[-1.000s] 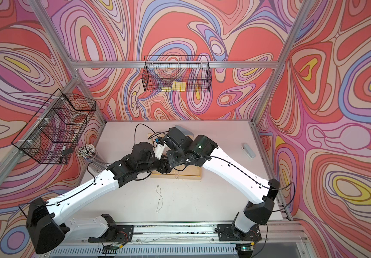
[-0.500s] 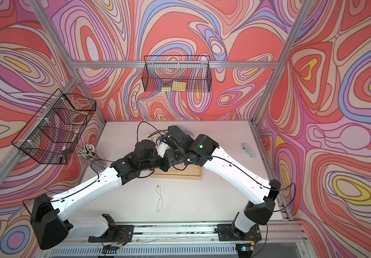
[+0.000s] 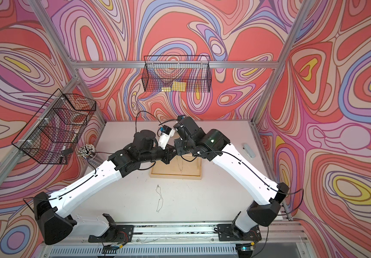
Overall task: Hang the necklace on the jewelry display stand
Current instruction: Hang the necklace on the stand.
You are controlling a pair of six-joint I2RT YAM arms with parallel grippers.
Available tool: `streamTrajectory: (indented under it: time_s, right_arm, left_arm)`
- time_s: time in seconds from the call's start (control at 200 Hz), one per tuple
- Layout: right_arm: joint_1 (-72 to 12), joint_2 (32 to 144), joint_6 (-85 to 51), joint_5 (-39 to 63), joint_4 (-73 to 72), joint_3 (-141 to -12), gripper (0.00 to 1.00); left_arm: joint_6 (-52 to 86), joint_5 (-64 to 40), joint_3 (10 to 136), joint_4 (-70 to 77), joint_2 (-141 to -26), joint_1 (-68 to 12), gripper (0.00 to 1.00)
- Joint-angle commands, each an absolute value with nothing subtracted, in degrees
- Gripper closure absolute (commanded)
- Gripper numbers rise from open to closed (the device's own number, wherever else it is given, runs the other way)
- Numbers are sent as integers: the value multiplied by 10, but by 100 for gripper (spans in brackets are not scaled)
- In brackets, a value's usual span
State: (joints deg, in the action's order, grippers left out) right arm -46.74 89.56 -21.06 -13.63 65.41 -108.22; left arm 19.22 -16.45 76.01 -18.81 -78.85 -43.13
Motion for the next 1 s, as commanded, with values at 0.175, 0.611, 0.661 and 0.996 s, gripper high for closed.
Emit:
streamTrajectory:
  time_s: [0.175,0.611,0.661,0.996]
  right_arm:
    - [-429,895,-140,-177,563,-1098,100]
    - [-341,837,-137,-152,474,-1009,97]
    - [-330,824,-138,-147,470,-991,91]
    - [-263,748,-162,-144,443,-898,28]
  left_arm:
    - [165,-145,911,-283,-870,-433,100]
    - [144,-163,1140,-357,-1029,-433,100]
    - [148,-171,1157,-357,-1045,-433,100]
    - [159,-190,1272,-385,-1147,-432,100]
